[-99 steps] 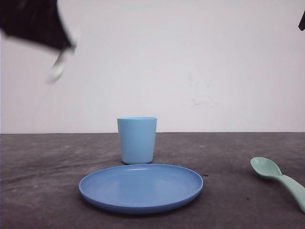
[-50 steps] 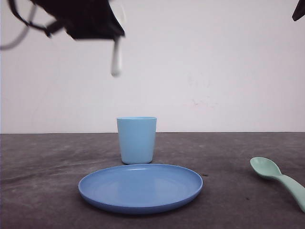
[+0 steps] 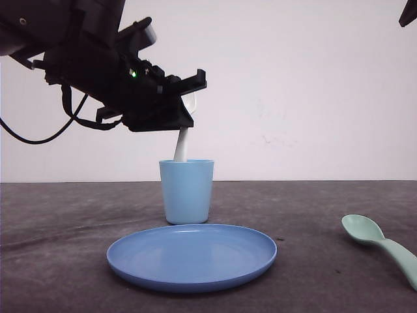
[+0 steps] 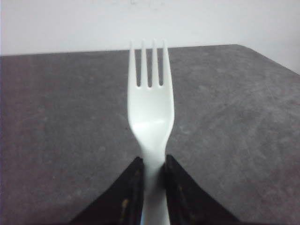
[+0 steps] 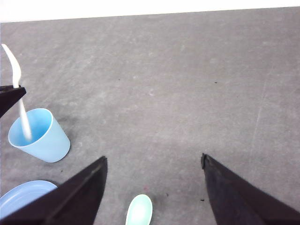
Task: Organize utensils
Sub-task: 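Lift the white fork with the left gripper and drop it into the cup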
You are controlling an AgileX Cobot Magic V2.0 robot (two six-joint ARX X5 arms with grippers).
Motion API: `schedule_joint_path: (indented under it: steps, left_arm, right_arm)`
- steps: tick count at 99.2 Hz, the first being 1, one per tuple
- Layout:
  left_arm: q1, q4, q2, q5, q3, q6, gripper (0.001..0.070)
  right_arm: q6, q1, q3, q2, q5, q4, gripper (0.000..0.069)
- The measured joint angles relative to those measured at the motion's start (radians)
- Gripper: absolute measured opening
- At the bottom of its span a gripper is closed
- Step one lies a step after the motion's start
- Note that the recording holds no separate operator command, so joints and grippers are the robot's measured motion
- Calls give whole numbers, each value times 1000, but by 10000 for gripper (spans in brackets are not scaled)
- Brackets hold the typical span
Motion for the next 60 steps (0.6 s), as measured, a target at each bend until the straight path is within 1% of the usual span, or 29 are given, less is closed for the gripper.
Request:
schedule_joint_path:
  steps: [10, 17, 33, 50, 60]
  left_arm:
    - [0, -5, 0, 0, 0, -4, 241]
    - [0, -19, -3, 0, 0, -8, 292]
    - [-2, -109, -77, 2, 0, -28, 298]
    - [-5, -239, -279, 2, 0, -37, 298]
    - [-7, -343, -402, 2, 0, -38, 298]
  right_arm:
    - [10, 0, 0, 0, 0, -2, 401]
    - [16, 0, 0, 1, 0, -8, 401]
    - [46, 20, 0, 4, 1, -60, 401]
    - [94, 79, 1, 43, 2, -175, 401]
    - [131, 126, 1, 101, 39, -257, 401]
